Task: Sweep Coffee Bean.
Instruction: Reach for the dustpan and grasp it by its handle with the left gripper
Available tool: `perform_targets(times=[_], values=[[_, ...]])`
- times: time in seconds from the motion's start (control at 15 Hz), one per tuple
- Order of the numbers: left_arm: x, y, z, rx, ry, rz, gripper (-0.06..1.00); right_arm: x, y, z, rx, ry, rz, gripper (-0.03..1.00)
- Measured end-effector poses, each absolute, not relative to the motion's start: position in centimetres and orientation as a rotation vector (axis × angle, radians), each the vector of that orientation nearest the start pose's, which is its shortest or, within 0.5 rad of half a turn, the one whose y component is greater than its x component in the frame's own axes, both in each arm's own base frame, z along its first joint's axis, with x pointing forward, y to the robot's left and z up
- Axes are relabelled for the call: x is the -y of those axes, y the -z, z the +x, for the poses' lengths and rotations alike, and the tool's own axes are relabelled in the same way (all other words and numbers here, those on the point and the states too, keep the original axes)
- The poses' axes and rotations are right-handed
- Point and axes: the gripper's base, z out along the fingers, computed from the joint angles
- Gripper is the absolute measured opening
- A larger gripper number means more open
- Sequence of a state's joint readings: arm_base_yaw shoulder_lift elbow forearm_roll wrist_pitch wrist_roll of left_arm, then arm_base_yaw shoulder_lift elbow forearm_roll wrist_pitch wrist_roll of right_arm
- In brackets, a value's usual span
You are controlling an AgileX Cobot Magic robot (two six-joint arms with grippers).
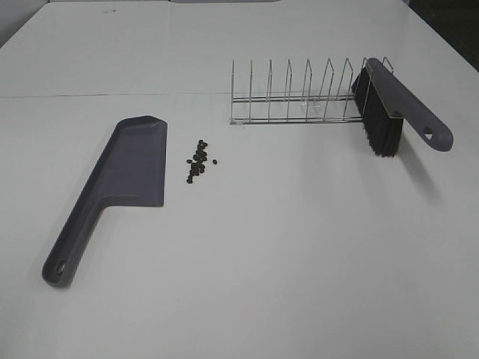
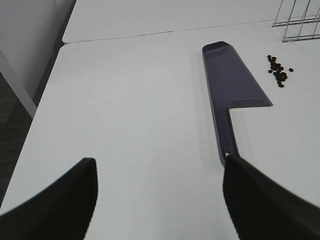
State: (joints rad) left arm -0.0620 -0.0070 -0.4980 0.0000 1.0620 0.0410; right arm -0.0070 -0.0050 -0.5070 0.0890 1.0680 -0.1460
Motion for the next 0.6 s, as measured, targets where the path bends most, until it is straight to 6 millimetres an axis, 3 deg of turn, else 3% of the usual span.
perform_targets(times=[0.6], values=[[-0.04, -27.66, -0.58, -2.038, 0.013, 0.105, 0.65, -0.71, -27.88, -0.69, -2.031, -0.010, -0.147, 0.72]])
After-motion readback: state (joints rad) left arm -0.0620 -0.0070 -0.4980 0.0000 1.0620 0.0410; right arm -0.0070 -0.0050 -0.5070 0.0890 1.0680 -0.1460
